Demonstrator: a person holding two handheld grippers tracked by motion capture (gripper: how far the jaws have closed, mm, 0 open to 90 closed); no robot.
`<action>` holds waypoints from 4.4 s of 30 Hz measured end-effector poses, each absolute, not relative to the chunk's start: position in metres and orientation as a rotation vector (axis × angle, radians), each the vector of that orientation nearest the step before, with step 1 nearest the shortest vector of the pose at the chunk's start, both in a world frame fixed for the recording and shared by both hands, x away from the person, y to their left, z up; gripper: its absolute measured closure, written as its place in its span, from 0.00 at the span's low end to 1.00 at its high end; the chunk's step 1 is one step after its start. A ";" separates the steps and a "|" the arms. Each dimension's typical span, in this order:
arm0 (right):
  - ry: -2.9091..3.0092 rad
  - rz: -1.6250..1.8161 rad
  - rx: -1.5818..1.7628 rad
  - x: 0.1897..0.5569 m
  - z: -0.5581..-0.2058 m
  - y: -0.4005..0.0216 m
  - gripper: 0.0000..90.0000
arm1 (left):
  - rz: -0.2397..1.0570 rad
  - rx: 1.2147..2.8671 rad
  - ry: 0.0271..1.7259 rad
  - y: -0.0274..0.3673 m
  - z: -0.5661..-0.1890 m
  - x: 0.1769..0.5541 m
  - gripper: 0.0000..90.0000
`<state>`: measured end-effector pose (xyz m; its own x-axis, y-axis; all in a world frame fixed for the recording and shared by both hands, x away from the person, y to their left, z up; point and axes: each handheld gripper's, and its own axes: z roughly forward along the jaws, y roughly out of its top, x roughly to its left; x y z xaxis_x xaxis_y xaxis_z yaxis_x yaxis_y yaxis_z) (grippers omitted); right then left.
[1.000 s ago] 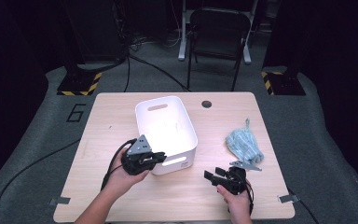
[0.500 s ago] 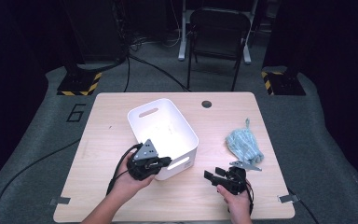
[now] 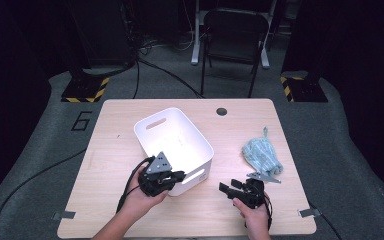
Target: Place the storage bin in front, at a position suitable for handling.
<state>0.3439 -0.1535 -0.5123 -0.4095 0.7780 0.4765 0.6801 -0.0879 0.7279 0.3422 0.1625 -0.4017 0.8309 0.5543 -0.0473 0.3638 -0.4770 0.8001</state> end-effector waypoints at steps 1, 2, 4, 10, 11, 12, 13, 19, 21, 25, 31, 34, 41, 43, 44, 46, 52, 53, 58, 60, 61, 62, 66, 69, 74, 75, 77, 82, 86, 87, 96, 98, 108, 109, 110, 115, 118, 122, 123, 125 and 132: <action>2.051 1.524 1.651 0.344 -0.512 -0.154 0.39 | 0.276 2.125 0.672 0.163 -0.403 0.342 0.91; 2.051 1.524 1.652 0.344 -0.512 -0.154 0.38 | 0.270 2.124 0.678 0.164 -0.403 0.342 0.89; 2.048 1.529 1.651 0.344 -0.513 -0.153 0.39 | 0.268 2.127 0.673 0.165 -0.404 0.343 0.88; 2.049 1.527 1.653 0.344 -0.513 -0.153 0.39 | 0.278 2.145 0.638 0.168 -0.404 0.343 0.89; 2.049 1.527 1.653 0.344 -0.513 -0.153 0.39 | 0.278 2.145 0.638 0.168 -0.404 0.343 0.89; 2.049 1.530 1.652 0.344 -0.513 -0.153 0.39 | 0.270 2.144 0.638 0.168 -0.404 0.344 0.89; 2.051 1.529 1.652 0.344 -0.513 -0.153 0.39 | 0.252 2.133 0.658 0.168 -0.405 0.344 0.88; 2.052 1.527 1.652 0.344 -0.513 -0.152 0.39 | 0.249 2.148 0.669 0.167 -0.409 0.346 0.86; 2.049 1.530 1.652 0.344 -0.513 -0.153 0.39 | 0.265 2.152 0.650 0.167 -0.409 0.345 0.87; 2.049 1.517 1.650 0.344 -0.512 -0.154 0.39 | 0.292 2.155 0.637 0.166 -0.410 0.343 0.88; 2.008 1.504 1.620 0.343 -0.505 -0.159 0.39 | 0.286 2.155 0.620 0.161 -0.410 0.340 0.91; 1.977 1.490 1.581 0.343 -0.496 -0.165 0.40 | 0.276 2.153 0.623 0.161 -0.411 0.339 0.91; 1.887 1.405 1.588 0.348 -0.479 -0.187 0.41 | 0.263 2.137 0.616 0.162 -0.412 0.340 0.92; 1.864 1.391 1.603 0.351 -0.474 -0.194 0.41 | 0.258 2.131 0.612 0.163 -0.413 0.341 0.92; 1.854 1.387 1.607 0.353 -0.471 -0.198 0.41 | 0.258 2.131 0.612 0.163 -0.413 0.341 0.93; 1.840 1.372 1.610 0.358 -0.467 -0.205 0.41 | 0.255 2.129 0.604 0.163 -0.413 0.341 0.93; 1.792 1.309 1.630 0.370 -0.465 -0.225 0.39 | 0.265 2.135 0.608 0.162 -0.413 0.341 0.93; 1.786 1.305 1.633 0.371 -0.465 -0.228 0.39 | 0.258 2.133 0.606 0.162 -0.413 0.341 0.93; 1.767 1.263 1.634 0.376 -0.464 -0.235 0.38 | 0.254 2.133 0.603 0.162 -0.413 0.342 0.93; 1.752 1.246 1.635 0.379 -0.463 -0.239 0.38 | 0.256 2.133 0.600 0.163 -0.413 0.342 0.93; 1.737 1.238 1.638 0.382 -0.464 -0.242 0.37 | 0.246 2.123 0.602 0.163 -0.414 0.342 0.93; 1.736 1.224 1.647 0.383 -0.464 -0.244 0.37 | 0.244 2.122 0.602 0.163 -0.414 0.342 0.93; 1.751 1.182 1.642 0.386 -0.466 -0.245 0.37 | 0.240 2.122 0.605 0.163 -0.414 0.342 0.93; 1.743 1.178 1.646 0.388 -0.466 -0.245 0.36 | 0.240 2.126 0.605 0.163 -0.414 0.341 0.93; 1.716 1.128 1.662 0.397 -0.469 -0.255 0.35 | 0.238 2.124 0.607 0.163 -0.414 0.342 0.93; 1.715 1.111 1.671 0.399 -0.470 -0.256 0.35 | 0.236 2.128 0.606 0.164 -0.414 0.342 0.93; 1.705 1.086 1.691 0.401 -0.472 -0.258 0.34 | 0.240 2.130 0.603 0.164 -0.414 0.342 0.93; 1.696 1.055 1.690 0.405 -0.474 -0.263 0.33 | 0.236 2.128 0.603 0.164 -0.414 0.342 0.93; 1.728 1.039 1.701 0.411 -0.479 -0.265 0.33 | 0.235 2.127 0.600 0.164 -0.414 0.343 0.93; 1.728 1.039 1.701 0.411 -0.479 -0.265 0.33 | 0.235 2.127 0.600 0.164 -0.414 0.343 0.93; 1.775 1.006 1.738 0.422 -0.493 -0.262 0.37 | 0.227 2.122 0.608 0.165 -0.414 0.343 0.93; 1.783 0.980 1.751 0.423 -0.495 -0.261 0.38 | 0.226 2.120 0.608 0.165 -0.414 0.343 0.93; 1.801 0.981 1.769 0.418 -0.505 -0.265 0.64 | 0.217 2.116 0.611 0.165 -0.414 0.343 0.92; 1.800 0.980 1.775 0.417 -0.504 -0.265 0.67 | 0.217 2.116 0.611 0.165 -0.414 0.343 0.92; 1.806 0.983 1.773 0.416 -0.503 -0.266 0.69 | 0.216 2.116 0.611 0.165 -0.414 0.343 0.92; 1.795 1.001 1.785 0.412 -0.498 -0.266 0.74 | 0.216 2.115 0.613 0.165 -0.414 0.343 0.92; 1.785 1.012 1.804 0.408 -0.494 -0.265 0.75 | 0.216 2.114 0.614 0.165 -0.414 0.343 0.92; 1.774 1.028 1.790 0.397 -0.487 -0.260 0.75 | 0.216 2.114 0.614 0.165 -0.414 0.343 0.92; 1.772 1.034 1.781 0.394 -0.485 -0.259 0.75 | 0.216 2.117 0.616 0.165 -0.414 0.343 0.92; 1.766 1.057 1.773 0.386 -0.481 -0.255 0.75 | 0.218 2.114 0.615 0.165 -0.414 0.343 0.92; 1.762 1.044 1.686 0.355 -0.470 -0.233 0.75 | 0.217 2.107 0.619 0.165 -0.415 0.344 0.93</action>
